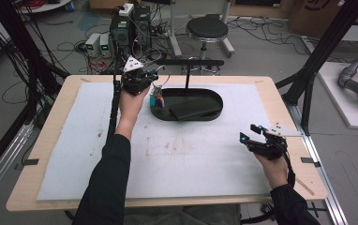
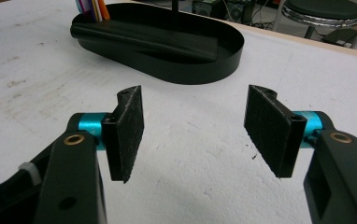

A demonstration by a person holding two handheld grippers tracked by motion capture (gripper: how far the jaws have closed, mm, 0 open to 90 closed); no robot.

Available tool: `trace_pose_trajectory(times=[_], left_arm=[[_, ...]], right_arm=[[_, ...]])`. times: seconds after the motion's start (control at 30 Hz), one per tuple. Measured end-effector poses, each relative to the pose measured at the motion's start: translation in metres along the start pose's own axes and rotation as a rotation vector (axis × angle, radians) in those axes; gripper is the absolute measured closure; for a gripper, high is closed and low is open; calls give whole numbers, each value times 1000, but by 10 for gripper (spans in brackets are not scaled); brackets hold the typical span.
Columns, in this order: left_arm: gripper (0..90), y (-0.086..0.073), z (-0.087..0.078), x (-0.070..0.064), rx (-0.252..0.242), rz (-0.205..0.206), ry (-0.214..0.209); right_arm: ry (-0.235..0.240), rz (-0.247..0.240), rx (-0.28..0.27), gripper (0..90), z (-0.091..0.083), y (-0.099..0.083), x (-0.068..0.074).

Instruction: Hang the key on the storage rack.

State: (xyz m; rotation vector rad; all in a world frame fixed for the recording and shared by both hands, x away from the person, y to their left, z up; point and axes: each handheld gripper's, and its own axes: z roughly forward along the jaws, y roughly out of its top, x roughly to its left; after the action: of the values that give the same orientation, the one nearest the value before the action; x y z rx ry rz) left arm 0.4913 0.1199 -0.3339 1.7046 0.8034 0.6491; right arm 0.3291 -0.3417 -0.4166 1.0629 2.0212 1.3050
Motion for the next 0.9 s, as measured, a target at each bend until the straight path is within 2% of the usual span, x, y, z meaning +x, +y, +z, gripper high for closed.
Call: trace_pose_trajectory(times=[0.13, 0.3, 0.4, 0.47, 0.53, 0.63, 0.77, 0.9], left_arm=[[845, -1, 0, -1, 29, 16, 35], [780, -1, -6, 0, 30, 11, 74], [717, 0, -12, -3, 55, 53, 115], [633, 0, -18, -6, 61, 80, 138], [549, 0, -28, -9, 43, 54, 125], [470, -1, -44, -13, 39, 49, 106], [402, -8, -71, -22, 27, 28, 37], [354, -20, -102, -32, 22, 56, -11]], right_arm=[[1, 3, 1, 384, 0, 0, 0], [0, 2, 5, 385, 1, 0, 0], [0, 0, 5, 384, 2, 0, 0], [-1, 3, 7, 384, 2, 0, 0], [-4, 1, 6, 384, 1, 0, -1], [-6, 4, 6, 384, 1, 0, -1], [-10, 6, 3, 384, 0, -1, -3], [-23, 5, 1, 384, -1, -1, -4]])
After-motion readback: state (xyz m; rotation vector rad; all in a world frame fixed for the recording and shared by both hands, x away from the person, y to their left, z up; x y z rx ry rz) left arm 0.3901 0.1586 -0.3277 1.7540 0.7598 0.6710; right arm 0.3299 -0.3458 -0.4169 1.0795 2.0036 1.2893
